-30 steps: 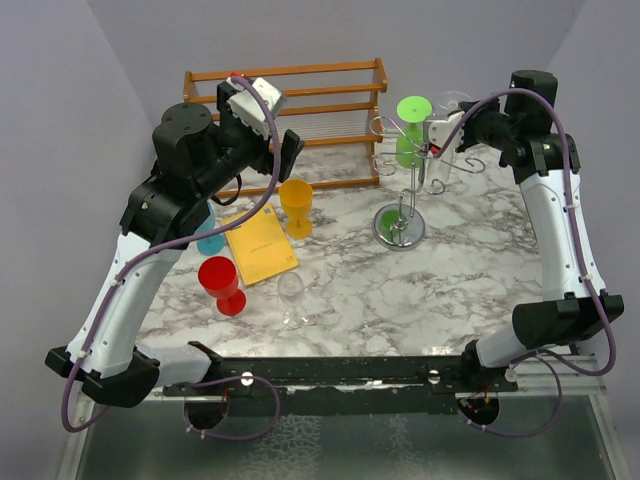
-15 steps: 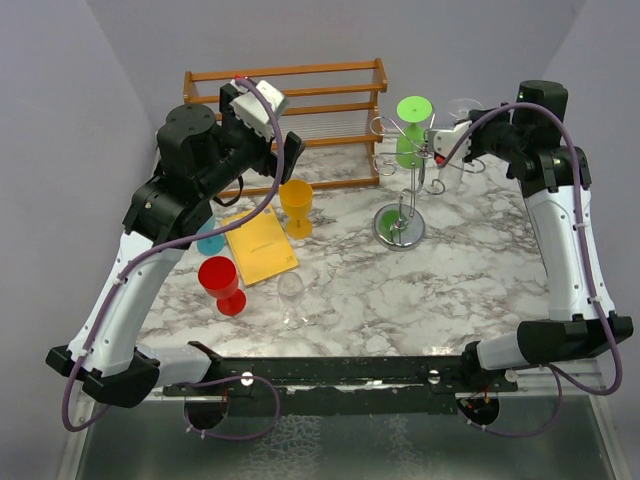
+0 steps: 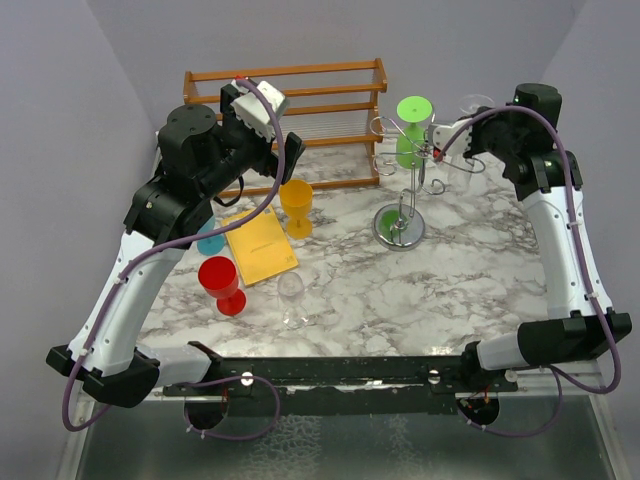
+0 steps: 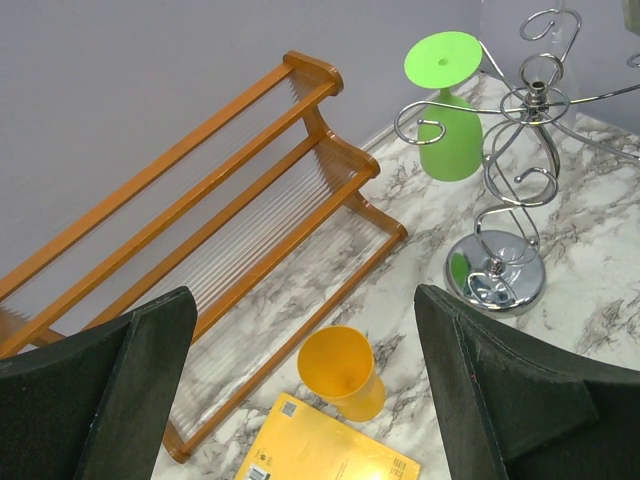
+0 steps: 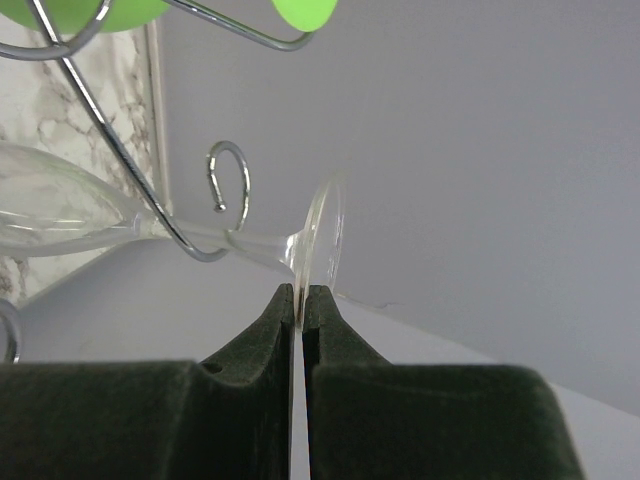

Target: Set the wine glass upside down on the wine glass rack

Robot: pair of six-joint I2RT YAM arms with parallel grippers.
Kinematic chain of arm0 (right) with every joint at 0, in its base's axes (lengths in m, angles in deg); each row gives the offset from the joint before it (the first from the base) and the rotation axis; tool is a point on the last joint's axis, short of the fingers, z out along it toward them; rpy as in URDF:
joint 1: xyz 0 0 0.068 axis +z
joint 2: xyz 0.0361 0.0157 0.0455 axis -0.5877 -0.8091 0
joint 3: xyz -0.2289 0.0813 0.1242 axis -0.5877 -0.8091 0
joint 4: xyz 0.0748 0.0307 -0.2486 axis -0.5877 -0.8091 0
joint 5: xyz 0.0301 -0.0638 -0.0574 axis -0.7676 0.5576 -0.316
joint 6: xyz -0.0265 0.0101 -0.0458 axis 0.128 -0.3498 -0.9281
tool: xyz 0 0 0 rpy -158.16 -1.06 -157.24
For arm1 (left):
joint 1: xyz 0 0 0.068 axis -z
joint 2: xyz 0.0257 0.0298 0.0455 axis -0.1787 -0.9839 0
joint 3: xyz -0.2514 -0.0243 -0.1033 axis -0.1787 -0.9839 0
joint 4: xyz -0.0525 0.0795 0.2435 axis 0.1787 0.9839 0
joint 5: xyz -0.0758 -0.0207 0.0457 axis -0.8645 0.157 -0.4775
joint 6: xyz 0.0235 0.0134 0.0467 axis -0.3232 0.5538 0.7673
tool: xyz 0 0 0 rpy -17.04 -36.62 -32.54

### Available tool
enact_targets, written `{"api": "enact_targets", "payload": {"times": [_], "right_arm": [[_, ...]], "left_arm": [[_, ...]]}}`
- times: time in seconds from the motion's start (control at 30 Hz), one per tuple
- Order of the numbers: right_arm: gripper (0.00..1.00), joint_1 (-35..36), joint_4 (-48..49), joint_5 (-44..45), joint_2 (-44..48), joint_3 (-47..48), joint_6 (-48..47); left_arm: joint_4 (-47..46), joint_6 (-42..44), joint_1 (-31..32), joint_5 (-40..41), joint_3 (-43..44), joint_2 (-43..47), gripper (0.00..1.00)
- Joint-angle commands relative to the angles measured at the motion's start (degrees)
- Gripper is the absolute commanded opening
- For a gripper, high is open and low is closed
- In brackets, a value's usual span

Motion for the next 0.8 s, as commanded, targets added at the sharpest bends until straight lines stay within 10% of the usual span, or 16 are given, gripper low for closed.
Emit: {"api": "enact_targets", "payload": {"times": [0.0,0.77], "right_arm": [[0.01,-0.2,6.5,2.3,-1.5,0.4,0.9],[0.01,0.4,5.9,-6.8,-2.1,-2.6,1.5]], "left_arm": [[-1.5,0.3,-0.2,-1.3,0.0,0.4,0.94],[-1.8,0.2,-0.2,-2.0,-0.2,0.0,0.94]]}}
